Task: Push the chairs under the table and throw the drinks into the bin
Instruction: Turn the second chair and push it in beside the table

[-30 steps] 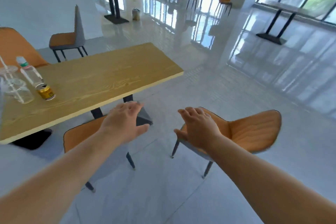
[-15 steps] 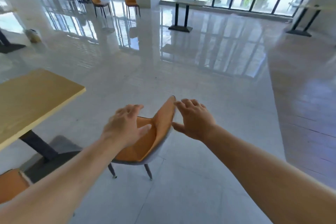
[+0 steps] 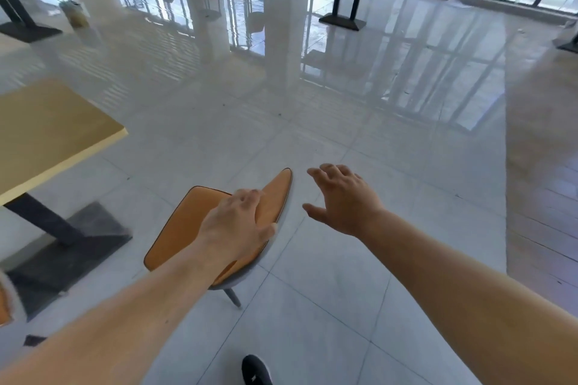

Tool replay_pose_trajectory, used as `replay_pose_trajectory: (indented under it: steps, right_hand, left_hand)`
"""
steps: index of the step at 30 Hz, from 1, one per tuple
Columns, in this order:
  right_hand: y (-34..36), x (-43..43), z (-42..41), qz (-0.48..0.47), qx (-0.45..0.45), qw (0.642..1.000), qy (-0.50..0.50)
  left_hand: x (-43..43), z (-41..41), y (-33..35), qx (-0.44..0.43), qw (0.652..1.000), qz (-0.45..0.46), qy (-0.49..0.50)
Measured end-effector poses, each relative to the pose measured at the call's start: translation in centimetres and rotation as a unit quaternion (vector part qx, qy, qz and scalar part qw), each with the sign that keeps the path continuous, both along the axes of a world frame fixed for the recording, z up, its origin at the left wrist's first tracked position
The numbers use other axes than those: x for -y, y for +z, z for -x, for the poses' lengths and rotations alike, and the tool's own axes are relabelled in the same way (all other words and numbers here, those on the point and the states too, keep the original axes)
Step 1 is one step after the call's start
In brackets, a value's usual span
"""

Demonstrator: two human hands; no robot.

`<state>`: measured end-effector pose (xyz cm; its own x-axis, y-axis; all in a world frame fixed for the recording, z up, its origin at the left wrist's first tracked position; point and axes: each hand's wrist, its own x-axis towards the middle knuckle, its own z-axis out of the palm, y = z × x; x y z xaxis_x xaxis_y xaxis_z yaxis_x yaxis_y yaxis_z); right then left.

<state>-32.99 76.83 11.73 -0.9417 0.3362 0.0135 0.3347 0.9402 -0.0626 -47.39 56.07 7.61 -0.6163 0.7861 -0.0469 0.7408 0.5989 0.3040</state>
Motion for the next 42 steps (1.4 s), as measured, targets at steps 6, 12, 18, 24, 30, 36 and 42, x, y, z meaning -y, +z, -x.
replay_pose_trajectory:
  steps: [6,12,18,24,30,36,42]
  right_hand:
    - [-3.7,-2.9,8.9,0.001,0.046,0.997,0.059]
    - [-5.8,-6.2,16.9,0.014,0.074,0.991,0.111]
    - [-8.1,-7.9,22.1,0.015,0.096,0.978,0.183]
    - [-10.8,-9.9,26.0,0.029,0.112,0.951,0.286]
    - [-12.3,-12.7,28.4,0.027,0.132,0.907,0.399]
    - [-13.3,-14.6,27.8,0.025,0.147,0.88,0.452]
    - [-15.0,-15.1,24.8,0.02,0.175,0.861,0.478]
  left_hand:
    - [-2.9,5.4,-4.4,0.007,1.0,0.0,-0.006]
    - [-4.4,9.5,-7.7,0.023,0.999,0.005,0.023]
    - [-5.0,10.7,-9.6,0.042,0.994,0.021,0.095]
    - [-6.4,9.6,-10.8,0.052,0.974,0.062,0.21]
    - [-7.6,6.4,-11.2,0.067,0.932,0.056,0.353]
    - [-9.3,2.5,-11.3,0.061,0.897,0.059,0.434]
    - [-10.7,-1.1,-11.5,0.1,0.877,0.049,0.468]
